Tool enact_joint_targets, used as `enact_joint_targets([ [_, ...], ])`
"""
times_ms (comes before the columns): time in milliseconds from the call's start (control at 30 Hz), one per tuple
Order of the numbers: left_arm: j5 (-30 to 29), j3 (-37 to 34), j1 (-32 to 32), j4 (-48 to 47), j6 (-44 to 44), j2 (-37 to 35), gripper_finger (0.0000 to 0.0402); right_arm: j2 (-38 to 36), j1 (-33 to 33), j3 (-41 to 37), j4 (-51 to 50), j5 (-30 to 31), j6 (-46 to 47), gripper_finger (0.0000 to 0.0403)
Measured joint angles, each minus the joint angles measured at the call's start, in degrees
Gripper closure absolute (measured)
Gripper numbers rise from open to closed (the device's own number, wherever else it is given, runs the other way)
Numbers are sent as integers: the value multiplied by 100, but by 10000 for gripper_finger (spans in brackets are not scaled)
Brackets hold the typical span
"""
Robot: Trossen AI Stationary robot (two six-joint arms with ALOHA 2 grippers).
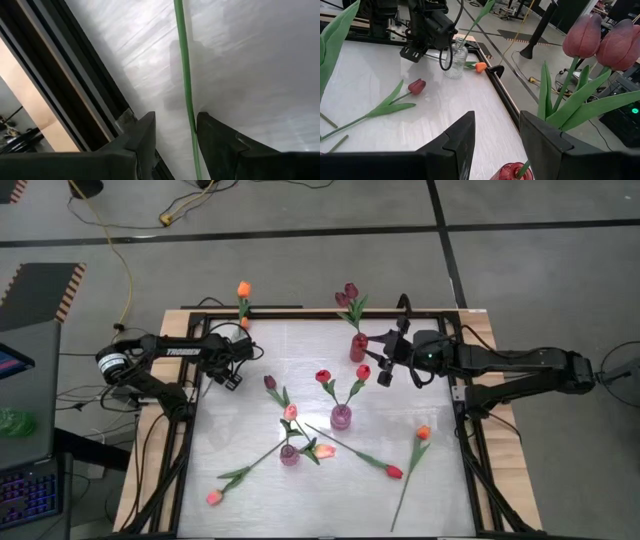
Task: Sort flowers into vase by color
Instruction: Put the top orange flower into the clear vase
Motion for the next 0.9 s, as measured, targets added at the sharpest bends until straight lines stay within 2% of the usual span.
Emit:
enact_joint_targets([
  [467, 298, -9, -2, 134, 144, 11, 376, -1, -2, 0, 2, 0, 0, 223],
  [633, 334, -9, -2, 142, 170, 11, 398, 0, -1, 0, 2, 0, -2, 223],
  [900, 288, 2, -4, 122, 86, -8, 401, 0, 0, 0, 2, 0, -3, 223],
])
